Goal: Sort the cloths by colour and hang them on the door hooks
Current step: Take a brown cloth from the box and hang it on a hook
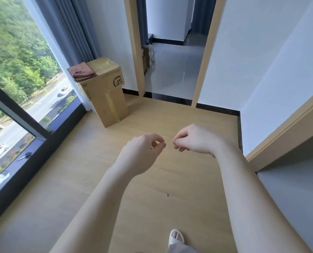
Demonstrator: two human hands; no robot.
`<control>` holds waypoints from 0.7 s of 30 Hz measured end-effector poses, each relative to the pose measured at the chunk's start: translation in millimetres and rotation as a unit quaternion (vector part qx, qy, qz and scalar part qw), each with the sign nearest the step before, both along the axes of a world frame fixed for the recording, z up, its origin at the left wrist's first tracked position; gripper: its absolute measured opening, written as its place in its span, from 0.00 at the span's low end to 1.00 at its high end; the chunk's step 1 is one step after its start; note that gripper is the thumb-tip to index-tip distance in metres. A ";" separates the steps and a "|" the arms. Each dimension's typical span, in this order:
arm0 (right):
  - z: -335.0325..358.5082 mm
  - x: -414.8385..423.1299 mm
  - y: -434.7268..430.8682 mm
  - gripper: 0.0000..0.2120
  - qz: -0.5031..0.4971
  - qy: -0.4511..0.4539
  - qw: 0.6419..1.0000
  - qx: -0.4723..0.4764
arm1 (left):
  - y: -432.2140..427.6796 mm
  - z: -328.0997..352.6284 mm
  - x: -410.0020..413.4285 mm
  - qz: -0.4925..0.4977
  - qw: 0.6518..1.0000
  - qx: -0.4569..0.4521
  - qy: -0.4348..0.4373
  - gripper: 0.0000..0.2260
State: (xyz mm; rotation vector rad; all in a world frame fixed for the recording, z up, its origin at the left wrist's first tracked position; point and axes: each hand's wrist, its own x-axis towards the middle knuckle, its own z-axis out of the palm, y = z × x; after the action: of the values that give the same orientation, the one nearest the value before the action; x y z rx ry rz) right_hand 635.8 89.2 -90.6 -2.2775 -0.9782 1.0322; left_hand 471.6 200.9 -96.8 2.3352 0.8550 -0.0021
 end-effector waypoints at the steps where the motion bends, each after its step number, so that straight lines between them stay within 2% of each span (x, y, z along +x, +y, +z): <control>1: 0.0 7.3 6.8 0.08 0.007 0.004 1.000 0.001 | 5.4 0.6 6.9 0.007 1.000 0.005 -0.001 0.12; 11: -7.5 49.0 84.0 0.07 0.066 0.022 0.997 -0.012 | 70.7 -8.4 42.4 0.081 0.997 0.010 -0.005 0.10; 21: -13.6 81.5 193.0 0.09 0.043 0.011 0.999 -0.023 | 183.6 -21.9 84.5 0.043 0.999 0.012 0.010 0.11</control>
State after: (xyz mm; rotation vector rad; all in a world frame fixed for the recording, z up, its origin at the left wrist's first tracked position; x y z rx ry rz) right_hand 717.3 282.2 -104.1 -2.2741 -1.0627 1.1247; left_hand 556.1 384.5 -118.8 2.3213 0.9702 0.0206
